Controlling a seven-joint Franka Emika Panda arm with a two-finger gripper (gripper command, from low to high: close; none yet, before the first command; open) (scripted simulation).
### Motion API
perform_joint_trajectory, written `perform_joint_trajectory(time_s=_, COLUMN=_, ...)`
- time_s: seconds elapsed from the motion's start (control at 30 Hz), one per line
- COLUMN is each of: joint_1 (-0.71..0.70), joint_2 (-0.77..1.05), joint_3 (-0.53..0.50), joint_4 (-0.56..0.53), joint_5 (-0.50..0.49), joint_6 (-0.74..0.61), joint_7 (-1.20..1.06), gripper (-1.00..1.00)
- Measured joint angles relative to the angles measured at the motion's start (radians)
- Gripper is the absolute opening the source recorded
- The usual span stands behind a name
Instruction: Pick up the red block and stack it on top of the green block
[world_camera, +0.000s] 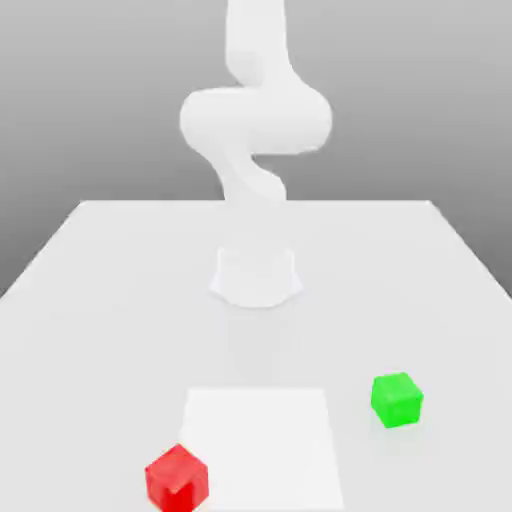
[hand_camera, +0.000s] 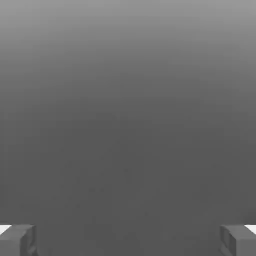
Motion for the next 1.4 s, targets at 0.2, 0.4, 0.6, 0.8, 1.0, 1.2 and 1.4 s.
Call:
perform_joint_trajectory(time_s=0.2, joint_1=-0.075, joint_2=0.224, joint_3=0.034, joint_4=-0.027, joint_5=-0.032, joint_6=0.077, joint_7=0.137, gripper=0.00)
perform_joint_trajectory(time_s=0.4, joint_1=-0.132, joint_2=0.442, joint_3=0.050, joint_4=-0.053, joint_5=-0.063, joint_6=0.152, joint_7=0.270, gripper=0.00)
perform_joint_trajectory(time_s=0.6, joint_1=-0.176, joint_2=0.659, joint_3=0.048, joint_4=-0.079, joint_5=-0.074, joint_6=0.228, joint_7=0.389, gripper=0.00)
perform_joint_trajectory(time_s=0.8, joint_1=-0.199, joint_2=0.873, joint_3=0.038, joint_4=-0.106, joint_5=-0.041, joint_6=0.306, joint_7=0.476, gripper=0.00)
perform_joint_trajectory(time_s=1.0, joint_1=-0.196, joint_2=1.088, joint_3=0.024, joint_4=-0.093, joint_5=-0.029, joint_6=0.452, joint_7=0.508, gripper=0.00)
perform_joint_trajectory(time_s=1.2, joint_1=-0.194, joint_2=1.113, joint_3=0.022, joint_4=-0.089, joint_5=-0.033, joint_6=0.474, joint_7=0.511, gripper=-1.00)
perform_joint_trajectory(time_s=1.4, joint_1=-0.202, joint_2=0.990, joint_3=0.032, joint_4=-0.108, joint_5=-0.018, joint_6=0.371, joint_7=0.500, gripper=-1.00)
